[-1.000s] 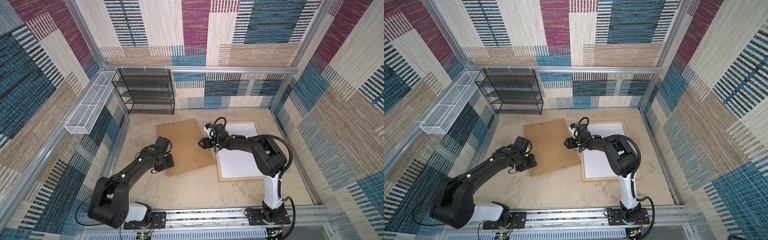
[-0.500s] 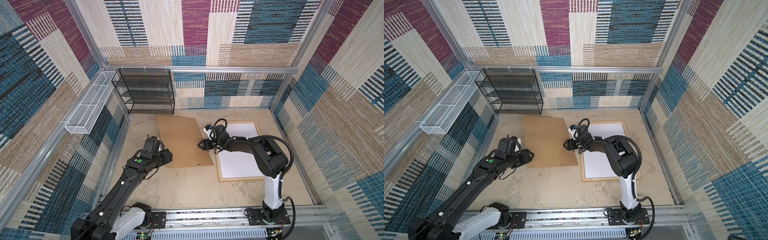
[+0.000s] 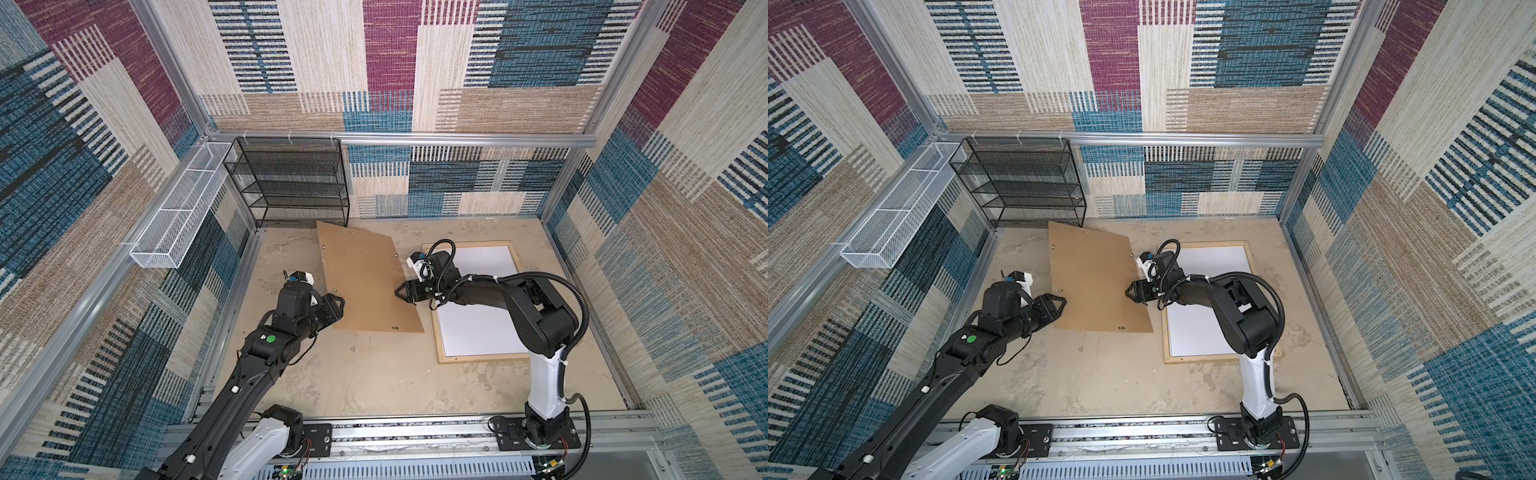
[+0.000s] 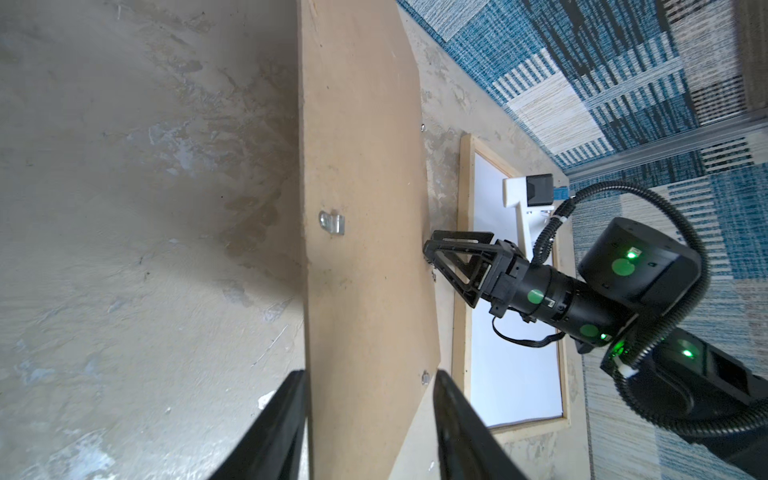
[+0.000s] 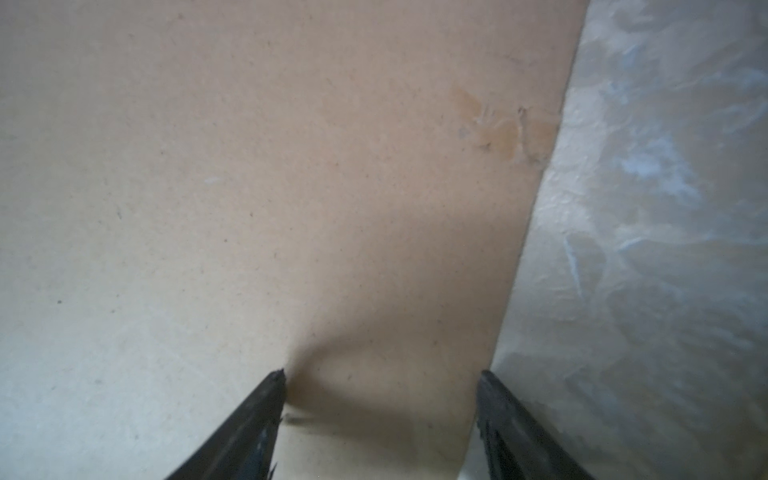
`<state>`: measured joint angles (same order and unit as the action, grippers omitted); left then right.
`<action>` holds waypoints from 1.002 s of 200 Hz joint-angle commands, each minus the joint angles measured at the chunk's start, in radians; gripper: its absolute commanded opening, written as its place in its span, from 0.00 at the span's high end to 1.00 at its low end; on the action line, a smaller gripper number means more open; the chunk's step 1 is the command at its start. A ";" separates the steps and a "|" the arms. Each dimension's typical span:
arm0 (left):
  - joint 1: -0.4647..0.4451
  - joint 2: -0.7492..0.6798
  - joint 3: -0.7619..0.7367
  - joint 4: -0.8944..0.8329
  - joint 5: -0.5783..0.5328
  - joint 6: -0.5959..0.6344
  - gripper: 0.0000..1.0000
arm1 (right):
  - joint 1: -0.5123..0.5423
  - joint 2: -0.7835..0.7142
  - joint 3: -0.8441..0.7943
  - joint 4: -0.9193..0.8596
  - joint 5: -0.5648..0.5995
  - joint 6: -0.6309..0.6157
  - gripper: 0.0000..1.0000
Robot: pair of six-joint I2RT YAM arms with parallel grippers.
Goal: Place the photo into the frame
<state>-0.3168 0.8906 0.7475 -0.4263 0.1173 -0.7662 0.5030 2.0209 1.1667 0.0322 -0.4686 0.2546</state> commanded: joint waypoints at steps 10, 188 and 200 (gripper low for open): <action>-0.001 -0.004 0.001 0.082 0.051 -0.007 0.56 | 0.006 0.015 -0.017 -0.183 -0.048 0.038 0.27; 0.001 0.041 0.037 -0.025 0.028 0.028 1.00 | -0.002 -0.016 0.000 -0.174 -0.046 0.015 0.27; 0.001 0.024 0.036 -0.048 0.021 0.027 1.00 | -0.009 -0.031 0.012 -0.178 -0.038 0.014 0.27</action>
<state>-0.3164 0.9333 0.7818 -0.4282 0.1356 -0.7746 0.4976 2.0041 1.1687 -0.0002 -0.5022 0.2863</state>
